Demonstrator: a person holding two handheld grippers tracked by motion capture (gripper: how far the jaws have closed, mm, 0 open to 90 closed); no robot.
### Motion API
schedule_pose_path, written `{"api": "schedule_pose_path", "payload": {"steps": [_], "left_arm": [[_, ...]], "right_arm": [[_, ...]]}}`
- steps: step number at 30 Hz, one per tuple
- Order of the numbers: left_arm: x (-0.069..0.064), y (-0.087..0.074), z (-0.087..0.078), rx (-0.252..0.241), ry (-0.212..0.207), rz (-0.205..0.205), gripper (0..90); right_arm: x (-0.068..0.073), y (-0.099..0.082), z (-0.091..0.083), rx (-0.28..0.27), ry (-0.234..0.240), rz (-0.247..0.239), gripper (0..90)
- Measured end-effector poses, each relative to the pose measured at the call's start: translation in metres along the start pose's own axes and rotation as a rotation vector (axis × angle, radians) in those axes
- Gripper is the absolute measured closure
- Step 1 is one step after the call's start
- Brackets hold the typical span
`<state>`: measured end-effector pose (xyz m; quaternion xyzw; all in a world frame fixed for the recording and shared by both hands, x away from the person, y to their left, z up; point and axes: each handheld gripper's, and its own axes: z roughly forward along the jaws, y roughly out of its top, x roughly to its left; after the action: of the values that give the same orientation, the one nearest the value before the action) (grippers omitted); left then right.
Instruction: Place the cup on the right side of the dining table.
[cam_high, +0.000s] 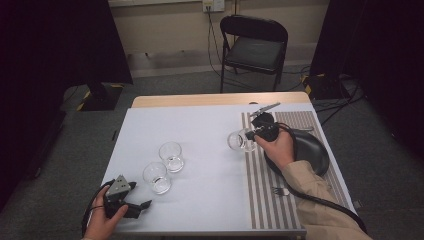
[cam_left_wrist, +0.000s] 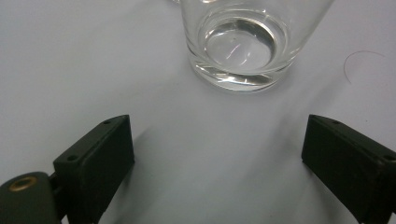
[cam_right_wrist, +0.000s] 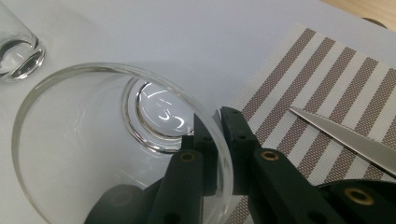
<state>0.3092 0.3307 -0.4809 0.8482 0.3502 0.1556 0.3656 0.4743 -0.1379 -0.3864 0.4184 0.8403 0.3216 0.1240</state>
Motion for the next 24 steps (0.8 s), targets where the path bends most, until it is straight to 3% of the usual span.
{"api": "schedule_pose_path", "payload": {"steps": [24], "left_arm": [[0.000,0.000,0.000,0.002,0.001,0.000,8.3]], "right_arm": [[-0.016,-0.003,0.001,0.012,-0.045,0.026,85.7]]}}
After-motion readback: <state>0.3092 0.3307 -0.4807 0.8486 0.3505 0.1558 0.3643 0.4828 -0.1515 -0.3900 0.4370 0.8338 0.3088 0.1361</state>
